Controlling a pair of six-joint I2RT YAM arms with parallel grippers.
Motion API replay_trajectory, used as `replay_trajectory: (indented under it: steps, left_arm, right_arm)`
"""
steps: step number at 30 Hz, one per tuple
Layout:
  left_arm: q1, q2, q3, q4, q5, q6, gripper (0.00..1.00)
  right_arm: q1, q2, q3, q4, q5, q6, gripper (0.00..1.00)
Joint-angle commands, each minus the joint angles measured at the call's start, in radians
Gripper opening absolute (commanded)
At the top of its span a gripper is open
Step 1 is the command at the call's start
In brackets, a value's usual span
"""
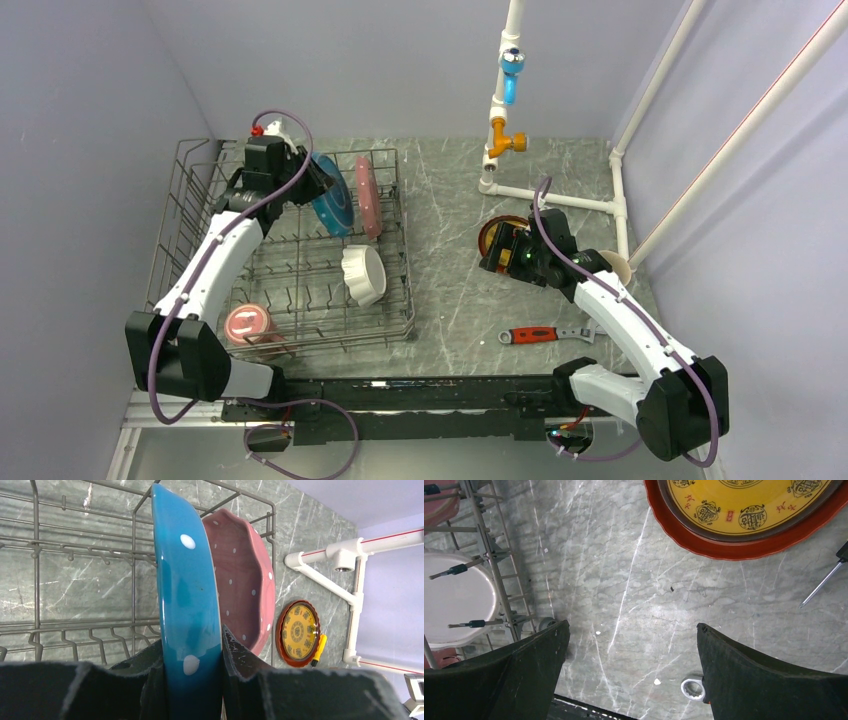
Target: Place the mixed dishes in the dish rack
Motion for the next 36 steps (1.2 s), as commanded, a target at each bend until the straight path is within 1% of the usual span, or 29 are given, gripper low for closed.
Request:
replay_trajectory:
  steps: [1,5,9,12,18,20,24,26,28,30,32,34,36]
  left_arm:
    - [0.008,0.015,0.044,0.141,-0.014,0.026,0.0]
    - [0.006,0.052,0.078,0.114,0.026,0.061,0.0]
    - [0.006,0.045,0.095,0.063,-0.003,0.122,0.0]
    - [0.006,0.023,0.066,0.091,0.0,0.152,0.0]
    - [-0.001,0.053,0.038,0.131,0.115,0.197,0.0]
    - [-0.017,0.062,0.026,0.138,0.107,0.208,0.0]
    - [-0.052,0.081,0.02,0.119,0.034,0.232,0.01]
    - [-0.07,0.085,0.022,0.11,-0.003,0.241,0.11]
    - [-0.082,0.084,0.016,0.111,-0.033,0.244,0.25]
    - [-0.085,0.076,0.007,0.115,-0.041,0.239,0.42]
    - [-0.088,0.064,-0.001,0.124,-0.038,0.242,0.54]
    - [-0.093,0.057,-0.001,0.121,-0.031,0.249,0.78]
    - [-0.097,0.053,0.006,0.108,-0.022,0.249,0.96]
  right_arm:
    - [0.003,0.002,0.031,0.052,-0.026,0.006,1.0]
    - [0.004,0.017,0.036,0.061,-0.04,0.0,1.0]
    - [0.003,0.032,0.045,0.062,-0.048,-0.003,1.0]
    - [0.004,0.052,0.05,0.072,-0.06,-0.001,1.0]
    - [0.003,0.071,0.045,0.087,-0.081,0.009,1.0]
    - [0.004,0.058,0.034,0.099,-0.084,0.01,1.0]
    - [0.004,0.031,0.011,0.118,-0.085,0.01,1.0]
    - [0.004,0.028,0.007,0.118,-0.086,0.005,1.0]
    - [0.003,0.027,0.006,0.113,-0.082,0.0,1.0]
    - [0.004,0.023,0.002,0.111,-0.078,-0.006,1.0]
    - [0.003,0.013,-0.006,0.115,-0.072,-0.01,1.0]
    - [0.003,0.006,-0.015,0.12,-0.069,-0.013,1.0]
    - [0.003,0.001,-0.02,0.124,-0.066,-0.017,1.0]
